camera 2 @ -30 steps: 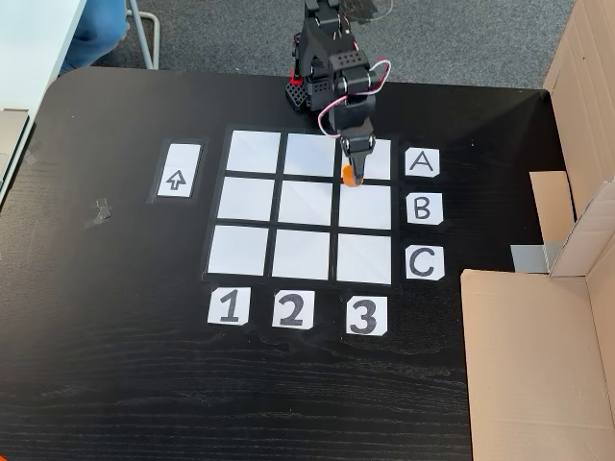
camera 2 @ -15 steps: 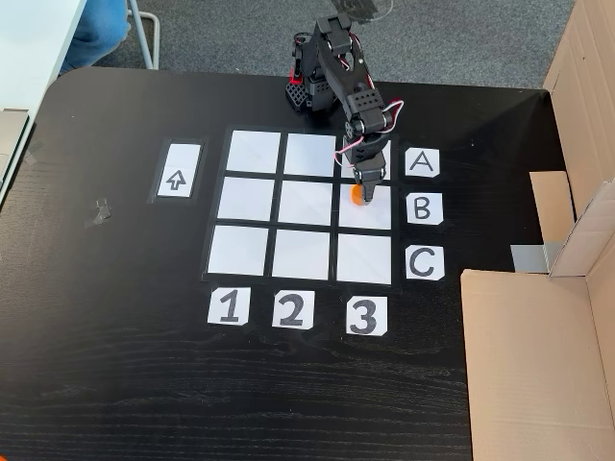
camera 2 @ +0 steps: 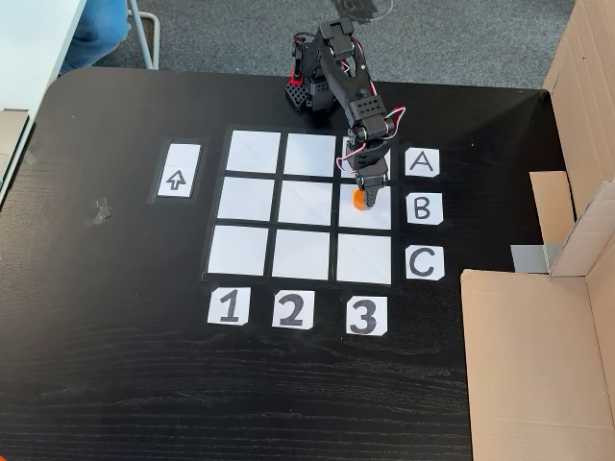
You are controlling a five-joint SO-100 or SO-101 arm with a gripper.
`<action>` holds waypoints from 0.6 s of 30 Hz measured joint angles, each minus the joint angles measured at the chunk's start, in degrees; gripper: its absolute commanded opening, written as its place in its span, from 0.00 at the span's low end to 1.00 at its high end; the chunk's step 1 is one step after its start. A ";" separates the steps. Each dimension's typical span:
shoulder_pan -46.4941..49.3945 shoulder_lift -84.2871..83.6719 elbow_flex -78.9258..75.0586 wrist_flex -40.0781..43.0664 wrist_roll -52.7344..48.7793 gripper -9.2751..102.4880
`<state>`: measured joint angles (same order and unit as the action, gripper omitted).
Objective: Pick up the round, orange token and place it in the grid on square B3.
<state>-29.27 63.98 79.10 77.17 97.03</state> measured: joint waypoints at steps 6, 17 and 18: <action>0.00 0.09 2.37 -0.44 3.60 0.86; 2.11 15.38 19.25 -3.78 3.69 0.93; 2.29 18.02 22.24 -5.27 3.43 0.93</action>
<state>-26.98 82.00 101.34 71.89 100.46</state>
